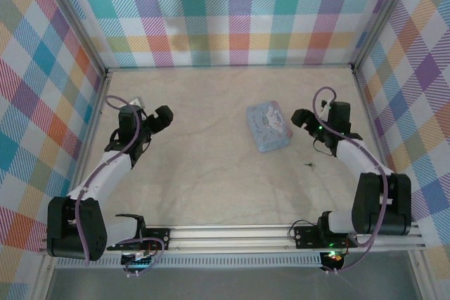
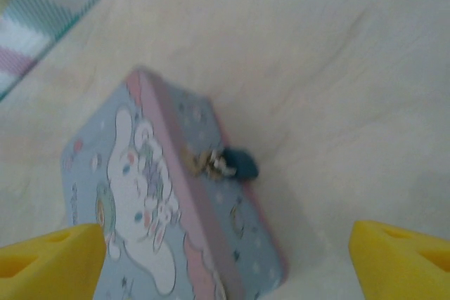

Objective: Unlock the padlock with the key

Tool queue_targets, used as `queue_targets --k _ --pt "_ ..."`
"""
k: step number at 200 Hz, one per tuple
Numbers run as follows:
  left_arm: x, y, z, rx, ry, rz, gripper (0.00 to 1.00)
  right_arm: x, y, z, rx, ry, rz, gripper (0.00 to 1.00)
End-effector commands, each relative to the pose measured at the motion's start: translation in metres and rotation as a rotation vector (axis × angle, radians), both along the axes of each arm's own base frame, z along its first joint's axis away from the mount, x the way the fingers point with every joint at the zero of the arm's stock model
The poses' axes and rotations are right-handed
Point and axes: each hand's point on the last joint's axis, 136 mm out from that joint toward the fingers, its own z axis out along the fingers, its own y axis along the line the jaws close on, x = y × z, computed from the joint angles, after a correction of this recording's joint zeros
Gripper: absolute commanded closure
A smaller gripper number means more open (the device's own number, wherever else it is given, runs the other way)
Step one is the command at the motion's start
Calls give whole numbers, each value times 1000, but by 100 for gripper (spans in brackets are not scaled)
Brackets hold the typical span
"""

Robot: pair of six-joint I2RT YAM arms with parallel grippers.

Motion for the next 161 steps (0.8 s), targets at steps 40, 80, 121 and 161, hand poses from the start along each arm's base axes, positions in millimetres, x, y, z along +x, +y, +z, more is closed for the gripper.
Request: queue_targets --k 40,80,121,161 --pt "-57 -67 -15 -88 143 -235 8 -19 64 -13 101 116 218 15" --pt "-71 -76 -27 -71 166 -252 8 -39 95 -20 63 149 315 15" --pt "-77 -84 -37 -69 196 -271 8 -58 142 -22 27 163 448 14" --pt "-77 -93 -39 -70 212 -286 8 -57 196 -22 -3 165 579 14"
